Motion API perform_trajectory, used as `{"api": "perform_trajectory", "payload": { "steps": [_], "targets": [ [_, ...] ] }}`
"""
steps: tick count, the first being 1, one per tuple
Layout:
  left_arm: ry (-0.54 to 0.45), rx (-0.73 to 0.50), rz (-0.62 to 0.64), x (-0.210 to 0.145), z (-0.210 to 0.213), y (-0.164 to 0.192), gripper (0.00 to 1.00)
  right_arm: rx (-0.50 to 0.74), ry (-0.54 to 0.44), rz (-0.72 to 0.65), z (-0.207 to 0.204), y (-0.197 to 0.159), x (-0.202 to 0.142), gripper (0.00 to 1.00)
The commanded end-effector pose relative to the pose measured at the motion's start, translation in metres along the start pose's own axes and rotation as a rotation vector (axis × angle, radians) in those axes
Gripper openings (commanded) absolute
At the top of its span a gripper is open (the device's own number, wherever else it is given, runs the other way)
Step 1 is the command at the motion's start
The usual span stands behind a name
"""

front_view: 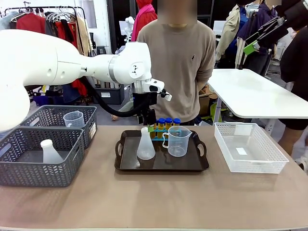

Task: Prepare the laboratory tools.
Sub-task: Pick up one Small flask and place it on the Handle tray.

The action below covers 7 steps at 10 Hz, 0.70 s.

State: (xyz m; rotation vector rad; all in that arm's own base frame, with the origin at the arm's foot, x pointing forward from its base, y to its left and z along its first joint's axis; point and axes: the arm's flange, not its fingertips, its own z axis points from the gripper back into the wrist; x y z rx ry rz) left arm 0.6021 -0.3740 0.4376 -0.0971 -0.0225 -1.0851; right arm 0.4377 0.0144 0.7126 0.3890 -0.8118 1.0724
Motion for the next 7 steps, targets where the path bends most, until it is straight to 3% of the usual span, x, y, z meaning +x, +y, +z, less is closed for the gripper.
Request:
{"api": "perform_trajectory", "payload": {
  "steps": [1,7],
  "targets": [
    [-0.003,0.003,0.000,-0.0003,0.0031,0.0000,1.00,0.004,-0.011,0.005,0.0008,0.0002,0.0014,1.00],
    [0.000,0.000,0.000,0.0000,-0.0001,0.0000,1.00,0.004,-0.011,0.005,0.0008,0.0002,0.0014,1.00]
  ]
}}
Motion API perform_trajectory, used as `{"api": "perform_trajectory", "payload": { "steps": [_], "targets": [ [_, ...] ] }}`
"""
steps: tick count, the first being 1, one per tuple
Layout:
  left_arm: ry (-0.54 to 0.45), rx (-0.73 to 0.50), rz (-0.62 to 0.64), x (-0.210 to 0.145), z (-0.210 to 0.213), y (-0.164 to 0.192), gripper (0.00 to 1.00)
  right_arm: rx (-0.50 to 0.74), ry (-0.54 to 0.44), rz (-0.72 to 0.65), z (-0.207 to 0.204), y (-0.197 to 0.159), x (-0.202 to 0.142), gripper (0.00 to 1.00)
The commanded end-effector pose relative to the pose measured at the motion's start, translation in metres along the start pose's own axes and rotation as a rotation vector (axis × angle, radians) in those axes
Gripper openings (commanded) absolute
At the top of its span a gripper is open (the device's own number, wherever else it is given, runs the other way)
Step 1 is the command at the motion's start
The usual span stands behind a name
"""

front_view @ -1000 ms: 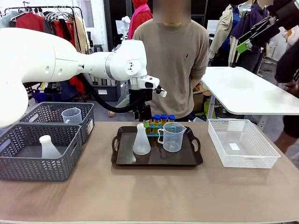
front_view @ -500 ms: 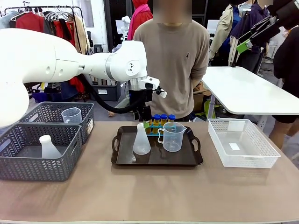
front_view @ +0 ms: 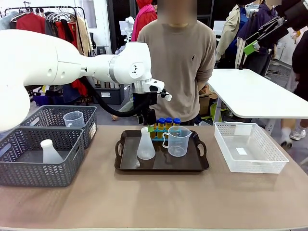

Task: Prepare the laboratory tools.
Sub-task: Pick up one Small flask and place it on the Handle tray.

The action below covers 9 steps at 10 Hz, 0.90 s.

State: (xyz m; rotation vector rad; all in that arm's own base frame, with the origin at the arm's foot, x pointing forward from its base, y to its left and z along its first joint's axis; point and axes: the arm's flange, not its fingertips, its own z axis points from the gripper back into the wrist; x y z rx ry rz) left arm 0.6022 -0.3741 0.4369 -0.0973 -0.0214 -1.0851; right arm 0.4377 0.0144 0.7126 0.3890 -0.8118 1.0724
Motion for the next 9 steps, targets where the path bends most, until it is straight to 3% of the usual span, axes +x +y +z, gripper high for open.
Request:
{"api": "perform_trajectory", "payload": {
  "steps": [1,5,9],
  "targets": [
    [-0.031,0.008,-0.005,-0.001,0.012,-0.006,1.00,0.004,-0.011,0.005,0.001,0.000,0.001,1.00],
    [-0.252,-0.052,-0.016,-0.035,0.079,-0.024,1.00,0.004,-0.011,0.005,0.001,0.000,0.001,1.00],
    [-0.504,0.031,-0.129,-0.067,0.157,-0.039,1.00,0.004,-0.011,0.005,0.001,0.000,0.001,1.00]
  ]
}}
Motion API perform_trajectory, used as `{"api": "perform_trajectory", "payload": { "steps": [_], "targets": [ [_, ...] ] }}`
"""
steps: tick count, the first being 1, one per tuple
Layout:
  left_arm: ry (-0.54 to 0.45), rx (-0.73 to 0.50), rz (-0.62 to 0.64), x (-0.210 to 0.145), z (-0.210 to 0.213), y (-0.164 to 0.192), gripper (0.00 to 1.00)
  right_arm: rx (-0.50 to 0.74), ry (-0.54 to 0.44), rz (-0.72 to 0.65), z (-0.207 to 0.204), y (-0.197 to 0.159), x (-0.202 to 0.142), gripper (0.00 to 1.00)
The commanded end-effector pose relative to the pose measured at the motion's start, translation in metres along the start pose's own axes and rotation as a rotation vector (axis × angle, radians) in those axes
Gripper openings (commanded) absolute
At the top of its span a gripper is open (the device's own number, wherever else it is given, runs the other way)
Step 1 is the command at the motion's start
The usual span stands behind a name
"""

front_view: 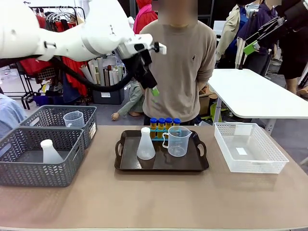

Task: Prepare the laboratory tools.
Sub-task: Pick up one Small flask and place it on the Handle tray.

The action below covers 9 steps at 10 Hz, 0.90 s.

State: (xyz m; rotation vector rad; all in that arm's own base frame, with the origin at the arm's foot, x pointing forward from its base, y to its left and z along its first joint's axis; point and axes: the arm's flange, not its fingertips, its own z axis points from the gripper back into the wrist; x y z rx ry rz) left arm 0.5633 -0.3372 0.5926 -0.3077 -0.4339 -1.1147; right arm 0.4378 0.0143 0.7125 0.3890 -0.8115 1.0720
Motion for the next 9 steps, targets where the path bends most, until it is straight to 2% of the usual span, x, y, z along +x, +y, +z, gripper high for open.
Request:
{"api": "perform_trajectory", "payload": {
  "steps": [1,4,9],
  "targets": [
    [-0.093,-0.002,-0.106,-0.022,0.030,-0.019,1.00,0.004,-0.011,0.006,0.001,0.000,0.002,1.00],
    [-0.136,0.108,-0.140,-0.033,0.090,-0.025,1.00,0.004,-0.011,0.006,0.001,0.000,0.002,1.00],
    [-0.209,0.152,-0.064,-0.061,0.164,-0.019,1.00,0.004,-0.011,0.006,0.001,0.000,0.002,1.00]
  ]
}}
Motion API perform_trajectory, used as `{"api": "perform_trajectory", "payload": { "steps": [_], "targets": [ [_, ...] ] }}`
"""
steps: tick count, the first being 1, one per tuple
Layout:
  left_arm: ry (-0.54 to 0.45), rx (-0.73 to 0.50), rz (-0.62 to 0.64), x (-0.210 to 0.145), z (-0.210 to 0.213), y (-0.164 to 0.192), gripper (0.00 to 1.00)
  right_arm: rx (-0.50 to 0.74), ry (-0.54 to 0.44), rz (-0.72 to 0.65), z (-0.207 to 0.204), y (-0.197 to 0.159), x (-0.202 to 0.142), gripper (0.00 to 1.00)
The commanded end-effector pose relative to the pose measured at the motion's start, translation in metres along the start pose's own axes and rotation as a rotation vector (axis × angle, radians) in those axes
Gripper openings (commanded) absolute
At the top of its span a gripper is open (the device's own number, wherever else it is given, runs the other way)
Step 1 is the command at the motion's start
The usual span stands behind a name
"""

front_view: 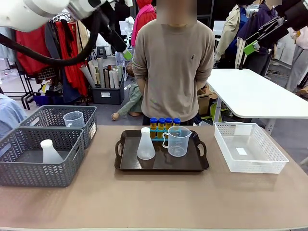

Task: Prepare the laboratory tools.
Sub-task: Pick up one Small flask and place it on the Handle tray.

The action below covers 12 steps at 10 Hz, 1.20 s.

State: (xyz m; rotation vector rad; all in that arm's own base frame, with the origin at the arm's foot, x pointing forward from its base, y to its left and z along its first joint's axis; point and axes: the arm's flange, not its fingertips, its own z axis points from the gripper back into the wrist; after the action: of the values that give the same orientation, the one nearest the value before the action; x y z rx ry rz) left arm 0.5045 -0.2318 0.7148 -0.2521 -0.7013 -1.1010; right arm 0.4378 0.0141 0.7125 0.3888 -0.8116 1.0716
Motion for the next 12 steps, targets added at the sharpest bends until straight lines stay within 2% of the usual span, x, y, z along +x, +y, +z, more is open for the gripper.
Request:
{"api": "perform_trajectory", "payload": {
  "steps": [1,4,6,12],
  "targets": [
    [-0.038,-0.032,0.002,-0.017,0.015,-0.001,1.00,0.004,-0.011,0.006,0.001,0.000,0.002,1.00],
    [-0.075,-0.047,0.029,-0.026,0.036,0.006,1.00,0.004,-0.011,0.006,0.001,0.000,0.002,1.00],
    [-0.073,0.003,0.058,-0.035,0.051,0.010,1.00,0.004,-0.011,0.006,0.001,0.000,0.002,1.00],
    [-0.084,0.021,0.068,-0.044,0.068,-0.001,1.00,0.004,-0.011,0.006,0.001,0.000,0.002,1.00]
  ]
}}
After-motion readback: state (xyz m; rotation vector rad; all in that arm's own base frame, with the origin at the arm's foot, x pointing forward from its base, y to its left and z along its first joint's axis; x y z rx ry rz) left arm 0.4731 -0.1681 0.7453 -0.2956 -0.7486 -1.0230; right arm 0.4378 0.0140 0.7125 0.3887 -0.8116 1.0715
